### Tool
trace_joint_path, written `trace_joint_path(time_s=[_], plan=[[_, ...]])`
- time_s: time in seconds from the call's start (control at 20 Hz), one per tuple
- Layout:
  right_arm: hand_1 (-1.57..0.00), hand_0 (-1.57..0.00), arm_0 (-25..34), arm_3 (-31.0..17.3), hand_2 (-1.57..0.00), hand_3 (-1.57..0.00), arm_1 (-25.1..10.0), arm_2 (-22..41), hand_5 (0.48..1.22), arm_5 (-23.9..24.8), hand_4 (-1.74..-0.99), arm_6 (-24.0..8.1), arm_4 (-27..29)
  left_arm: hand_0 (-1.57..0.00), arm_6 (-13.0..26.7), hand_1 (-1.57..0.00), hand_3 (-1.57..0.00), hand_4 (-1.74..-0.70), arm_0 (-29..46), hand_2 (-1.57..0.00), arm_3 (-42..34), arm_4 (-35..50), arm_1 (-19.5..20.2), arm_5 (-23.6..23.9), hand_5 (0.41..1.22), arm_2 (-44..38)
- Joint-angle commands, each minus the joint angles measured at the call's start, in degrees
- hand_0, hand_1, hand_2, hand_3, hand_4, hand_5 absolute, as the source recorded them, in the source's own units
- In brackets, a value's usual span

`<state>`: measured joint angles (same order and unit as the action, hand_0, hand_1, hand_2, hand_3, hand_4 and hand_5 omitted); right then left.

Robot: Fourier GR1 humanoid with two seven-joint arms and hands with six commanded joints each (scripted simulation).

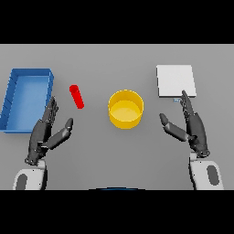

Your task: Pick up the red beaker and tilt it to pour out 1 green nut into yellow bowl. Pick up the yellow bowl and place it on the metallic measuring scale.

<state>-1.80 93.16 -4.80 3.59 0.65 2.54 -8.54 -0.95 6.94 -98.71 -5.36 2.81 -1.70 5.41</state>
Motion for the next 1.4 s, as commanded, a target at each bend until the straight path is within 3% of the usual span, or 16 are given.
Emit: trace_joint_path(time_s=[0.0, 0.3, 0.65, 1.05, 1.35], plan=[[0.0, 0.0, -0.9, 0.6, 0.0, 0.0, -0.1, 0.5, 0.582, 0.0, -1.193, 0.0, -0.7, 0.0, 1.1, 0.0, 0.0, -1.2, 0.3, 0.0, -0.5, -0.5, 0.1, 0.0, 0.672, 0.4], [0.0, 0.0, -1.1, 1.5, 0.0, 0.0, 0.1, 0.3, 0.604, -2.2, -1.261, -0.4, 2.2, 0.0, 3.4, 0.0, 0.0, -1.17, 0.0, 0.0, -0.4, -1.8, 0.0, 0.2, 0.652, 1.4], [0.0, 0.0, -0.5, 0.4, 0.0, 0.0, -0.7, -0.4, 0.623, -3.5, -1.295, 1.9, 3.2, 0.0, 4.1, 0.0, 0.0, -1.21, -8.6, 0.0, 9.6, -3.0, -0.5, 2.0, 0.664, -0.9], [0.0, 0.0, -0.8, 1.2, 0.0, 0.0, -0.9, -0.5, 0.628, -3.5, -1.298, 1.9, 3.2, 0.0, -0.9, 0.0, 0.0, -1.23, -21.7, 0.0, 26.4, -2.9, -1.1, 3.8, 0.636, -5.2], [0.0, 0.0, -0.3, 1.5, 0.0, 0.0, -1.2, -0.8, 0.638, -2.4, -1.3, 0.1, 2.2, 0.0, -3.6, 0.0, 0.0, -1.23, -28.5, 0.0, 36.0, -5.8, -1.7, 6.9, 0.647, -5.8]])
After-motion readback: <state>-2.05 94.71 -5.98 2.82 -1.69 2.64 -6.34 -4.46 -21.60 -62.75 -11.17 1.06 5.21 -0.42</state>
